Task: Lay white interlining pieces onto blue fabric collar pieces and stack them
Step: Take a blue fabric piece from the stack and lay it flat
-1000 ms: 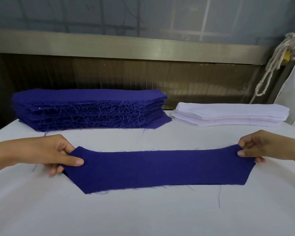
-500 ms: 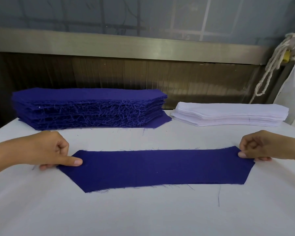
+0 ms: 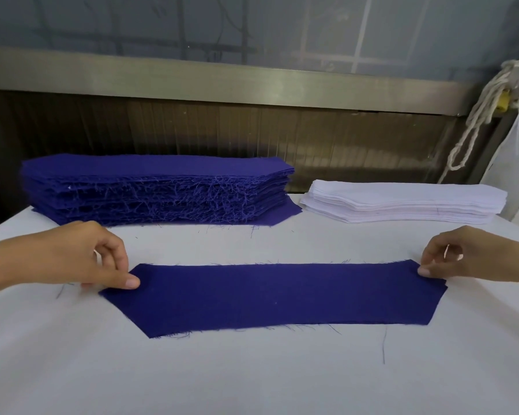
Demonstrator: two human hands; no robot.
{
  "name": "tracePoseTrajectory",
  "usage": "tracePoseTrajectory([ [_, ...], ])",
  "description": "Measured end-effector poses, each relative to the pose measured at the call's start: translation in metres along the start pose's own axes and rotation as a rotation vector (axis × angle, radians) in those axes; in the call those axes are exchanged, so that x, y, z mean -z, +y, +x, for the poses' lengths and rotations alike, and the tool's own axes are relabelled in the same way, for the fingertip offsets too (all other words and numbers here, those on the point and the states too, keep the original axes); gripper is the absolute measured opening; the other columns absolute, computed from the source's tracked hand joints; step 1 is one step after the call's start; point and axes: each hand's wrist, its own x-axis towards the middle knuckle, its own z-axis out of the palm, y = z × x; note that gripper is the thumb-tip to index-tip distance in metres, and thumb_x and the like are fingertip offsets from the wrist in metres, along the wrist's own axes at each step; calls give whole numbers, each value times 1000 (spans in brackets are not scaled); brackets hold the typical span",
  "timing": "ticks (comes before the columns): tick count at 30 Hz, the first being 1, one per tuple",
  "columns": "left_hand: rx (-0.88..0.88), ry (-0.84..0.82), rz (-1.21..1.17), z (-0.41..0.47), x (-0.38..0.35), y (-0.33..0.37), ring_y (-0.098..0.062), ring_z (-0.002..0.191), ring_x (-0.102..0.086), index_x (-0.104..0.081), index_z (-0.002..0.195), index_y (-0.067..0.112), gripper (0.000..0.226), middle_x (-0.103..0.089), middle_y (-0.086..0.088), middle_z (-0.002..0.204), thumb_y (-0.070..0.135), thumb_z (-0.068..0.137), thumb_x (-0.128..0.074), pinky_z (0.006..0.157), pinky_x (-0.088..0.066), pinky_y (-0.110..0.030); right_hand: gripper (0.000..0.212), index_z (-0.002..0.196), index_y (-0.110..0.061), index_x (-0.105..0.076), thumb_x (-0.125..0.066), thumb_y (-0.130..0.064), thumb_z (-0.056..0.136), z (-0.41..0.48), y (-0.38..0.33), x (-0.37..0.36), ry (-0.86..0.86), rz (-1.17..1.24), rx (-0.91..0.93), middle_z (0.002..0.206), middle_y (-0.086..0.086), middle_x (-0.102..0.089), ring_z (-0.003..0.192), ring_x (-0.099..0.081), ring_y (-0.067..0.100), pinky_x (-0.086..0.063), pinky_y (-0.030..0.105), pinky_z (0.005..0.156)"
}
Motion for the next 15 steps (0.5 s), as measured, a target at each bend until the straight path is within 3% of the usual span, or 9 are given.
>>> tracePoseTrajectory([
  [5,83,15,75,0,-3,3,-2,52,-64,-72,69,46,58,-74,10,67,90,34,-68,63,-56,-17,14,74,-27,-77,-88,-35,73,2,-8,-4,32,-105,3,75,2,-71,69,-61,14,-49,26,67],
  [12,92,-61,2,0,-6,5,-1,50,-56,-78,67,32,54,-74,3,67,81,44,-69,53,-46,-13,17,70,-25,-73,-78,-27,86,4,-13,-8,-37,-138,-38,65,-12,-68,66,-58,11,-47,21,61],
  [15,60,-100,-10,1,-10,6,-4,51,-49,-71,57,28,44,-66,7,58,71,55,-74,54,-42,-15,16,74,-22,-72,-74,-22,90,4,-14,-11,-58,-110,-59,72,-5,-69,71,-61,11,-48,22,64],
])
